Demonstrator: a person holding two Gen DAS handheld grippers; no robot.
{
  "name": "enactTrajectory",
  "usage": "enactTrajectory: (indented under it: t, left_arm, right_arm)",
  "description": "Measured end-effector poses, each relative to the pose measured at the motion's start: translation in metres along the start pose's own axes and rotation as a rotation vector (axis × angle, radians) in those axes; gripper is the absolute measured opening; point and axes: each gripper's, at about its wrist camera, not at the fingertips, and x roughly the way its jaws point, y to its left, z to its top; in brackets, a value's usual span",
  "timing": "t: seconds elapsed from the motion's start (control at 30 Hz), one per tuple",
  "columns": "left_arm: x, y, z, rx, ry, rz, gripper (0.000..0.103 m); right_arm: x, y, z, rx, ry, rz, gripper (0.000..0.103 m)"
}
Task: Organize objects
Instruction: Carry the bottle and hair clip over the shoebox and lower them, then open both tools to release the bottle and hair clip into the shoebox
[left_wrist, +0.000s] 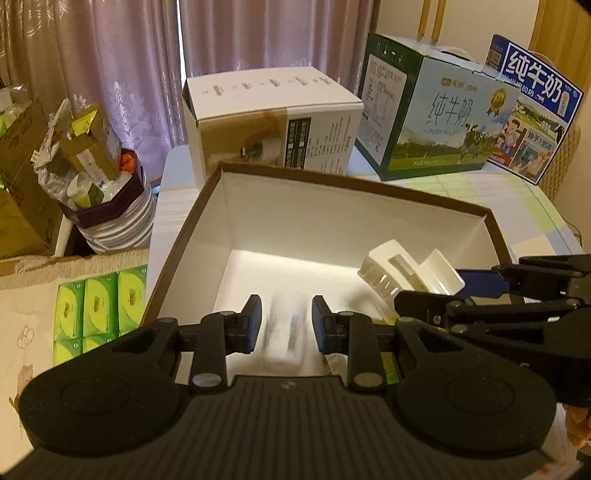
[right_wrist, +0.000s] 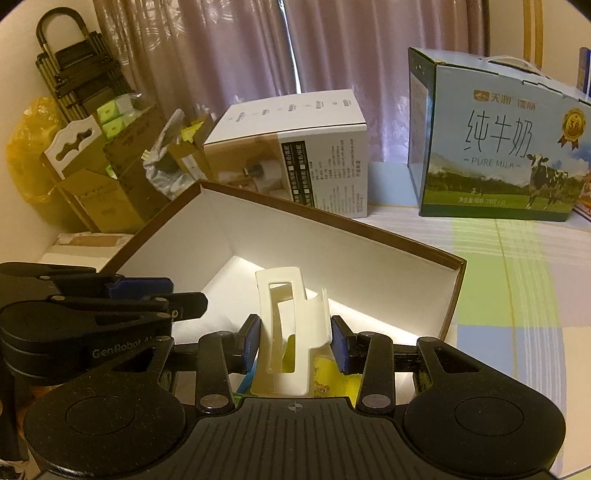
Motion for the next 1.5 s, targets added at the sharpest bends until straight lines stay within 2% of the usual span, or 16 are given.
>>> enactTrajectory:
  t: [0.1,0.47,0.63,0.73,1.0,1.27,1.5]
  left_arm:
    - [0.002,0.001,0.001,0.004,0.001,0.002,0.039]
    - [0.003,0.005,-0.004,-0.003,0.012,0.004,0.047]
    - [0.000,0.006,-0.006,0.004,0.005,0.005,0.055]
    - [-0.003,0.007,-0.009,-0.002,0.005,0.003,0.065]
    - [-0.022,0.010,-0.019,-0.014,-0.012,0.003,0.080]
    - [-0.057,0.014,-0.032,-0.047,-0.064,0.014,0.098]
    - [-0.095,0.006,-0.050,-0.053,-0.113,0.022,0.102]
  right_arm:
    - [0.001,-0.001,0.000,0.004,0.002,-0.003,0.037]
    - [0.003,-0.001,0.001,0.033,-0.003,0.004,0.037]
    - [0.001,-0.005,0.005,0.078,-0.019,0.028,0.038]
    - [-0.005,-0.004,0.006,0.063,-0.027,0.035,0.041]
    - [-0.028,-0.001,-0.002,0.028,-0.056,0.039,0.053]
    - [-0.069,0.007,-0.028,0.040,-0.089,0.076,0.055]
    - [-0.109,0.018,-0.053,0.038,-0.097,0.079,0.059]
